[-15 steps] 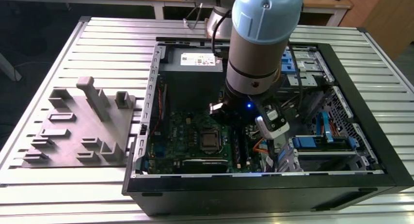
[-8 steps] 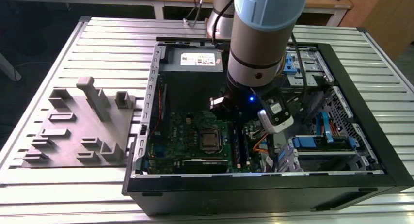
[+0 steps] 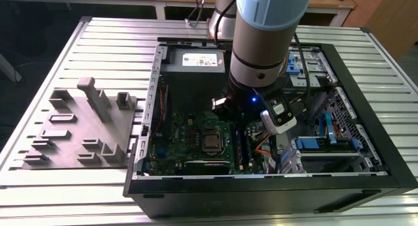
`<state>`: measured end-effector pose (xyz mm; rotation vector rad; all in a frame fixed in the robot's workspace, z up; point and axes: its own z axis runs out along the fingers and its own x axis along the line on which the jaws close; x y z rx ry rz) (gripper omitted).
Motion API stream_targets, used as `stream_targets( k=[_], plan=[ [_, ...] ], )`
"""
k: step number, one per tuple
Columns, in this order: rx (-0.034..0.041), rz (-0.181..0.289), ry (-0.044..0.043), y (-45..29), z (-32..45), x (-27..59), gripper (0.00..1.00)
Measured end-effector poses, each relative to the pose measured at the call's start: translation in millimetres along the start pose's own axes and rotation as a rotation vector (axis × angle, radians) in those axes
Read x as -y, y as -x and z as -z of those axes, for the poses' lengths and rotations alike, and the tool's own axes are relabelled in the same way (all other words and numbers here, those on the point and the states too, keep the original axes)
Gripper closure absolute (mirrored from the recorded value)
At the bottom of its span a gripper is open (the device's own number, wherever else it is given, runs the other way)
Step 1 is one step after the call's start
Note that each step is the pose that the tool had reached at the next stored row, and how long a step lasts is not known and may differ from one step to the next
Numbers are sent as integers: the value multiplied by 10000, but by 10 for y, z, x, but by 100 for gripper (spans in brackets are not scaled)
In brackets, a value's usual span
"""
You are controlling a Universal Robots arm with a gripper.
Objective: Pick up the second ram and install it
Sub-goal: 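Insert the second ram into the second slot, then press down the second ram until it locks into place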
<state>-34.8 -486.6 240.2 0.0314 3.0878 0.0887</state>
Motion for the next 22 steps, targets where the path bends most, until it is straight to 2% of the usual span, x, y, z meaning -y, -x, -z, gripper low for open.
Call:
stream_targets(
  k=[1,3,13,22],
  plan=[
    [0,0,-1,0,0,0,80],
    [0,0,0,0,0,0,92],
    [4,-1,2,-1,0,-4,93],
    [4,-1,17,-2,-8,-62,93]
  ],
)
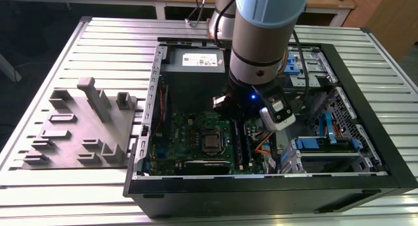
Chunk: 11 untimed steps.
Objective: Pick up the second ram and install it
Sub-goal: 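Press down the second ram until it locks into place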
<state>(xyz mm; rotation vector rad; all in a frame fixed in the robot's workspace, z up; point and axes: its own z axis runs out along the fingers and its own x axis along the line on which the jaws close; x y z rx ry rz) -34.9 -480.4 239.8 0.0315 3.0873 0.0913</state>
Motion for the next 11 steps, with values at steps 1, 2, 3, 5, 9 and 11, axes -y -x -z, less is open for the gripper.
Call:
stream_targets(
  k=[1,2,3,5,9,11],
  plan=[
    [0,-1,0,0,-1,-11,93],
    [0,0,1,0,-2,-21,93],
    [1,0,1,-1,-3,-31,93],
    [0,0,1,-1,-5,-50,93],
    [0,0,1,-2,-7,-88,93],
    [0,0,0,-2,-8,-109,93]
  ],
)
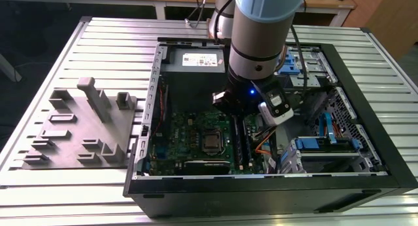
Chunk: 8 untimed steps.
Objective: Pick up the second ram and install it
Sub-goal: 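Press down the second ram until it locks into place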
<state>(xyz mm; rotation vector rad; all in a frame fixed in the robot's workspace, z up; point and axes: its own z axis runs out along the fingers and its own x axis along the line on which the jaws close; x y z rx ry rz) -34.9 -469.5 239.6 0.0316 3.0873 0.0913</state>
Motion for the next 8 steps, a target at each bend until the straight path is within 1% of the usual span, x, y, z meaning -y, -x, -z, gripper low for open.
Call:
stream_targets(
  k=[5,8],
  plan=[
    [0,0,0,-1,-3,-46,93],
    [0,0,0,-2,-6,-97,93]
  ],
)
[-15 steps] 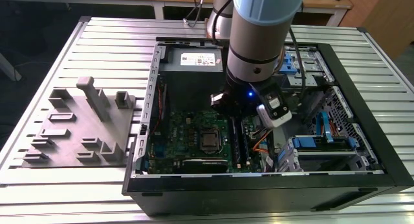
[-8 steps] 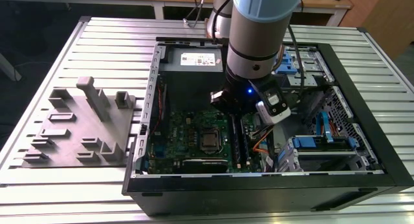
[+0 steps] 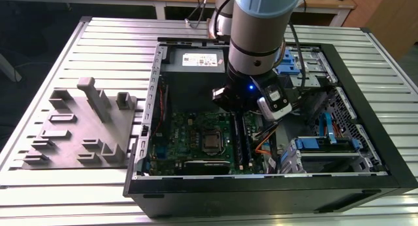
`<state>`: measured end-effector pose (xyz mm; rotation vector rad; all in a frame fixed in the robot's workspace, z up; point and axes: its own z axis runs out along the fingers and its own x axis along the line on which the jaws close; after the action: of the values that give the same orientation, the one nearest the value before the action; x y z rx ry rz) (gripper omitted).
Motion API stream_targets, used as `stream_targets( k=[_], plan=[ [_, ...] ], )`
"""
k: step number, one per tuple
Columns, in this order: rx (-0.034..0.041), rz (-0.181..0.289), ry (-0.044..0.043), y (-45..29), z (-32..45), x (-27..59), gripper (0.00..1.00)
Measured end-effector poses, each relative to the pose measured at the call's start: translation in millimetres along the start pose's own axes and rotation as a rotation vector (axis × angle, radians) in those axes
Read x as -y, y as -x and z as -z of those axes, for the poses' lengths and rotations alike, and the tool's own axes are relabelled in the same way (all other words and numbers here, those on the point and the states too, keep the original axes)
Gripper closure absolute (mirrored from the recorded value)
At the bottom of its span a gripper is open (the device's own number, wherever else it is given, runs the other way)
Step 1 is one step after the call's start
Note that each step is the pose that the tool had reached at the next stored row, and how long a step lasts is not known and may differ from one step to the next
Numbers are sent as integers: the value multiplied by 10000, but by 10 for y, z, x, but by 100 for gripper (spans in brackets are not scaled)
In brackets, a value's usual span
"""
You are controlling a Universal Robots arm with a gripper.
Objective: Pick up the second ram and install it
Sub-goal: 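Press down the second ram until it locks into place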
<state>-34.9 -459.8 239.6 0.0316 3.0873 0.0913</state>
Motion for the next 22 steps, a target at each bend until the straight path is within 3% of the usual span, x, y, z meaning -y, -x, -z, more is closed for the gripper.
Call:
stream_targets(
  k=[8,22],
  plan=[
    [0,0,1,-2,-7,-94,93],
    [0,-2,0,-5,-47,-110,93]
  ],
)
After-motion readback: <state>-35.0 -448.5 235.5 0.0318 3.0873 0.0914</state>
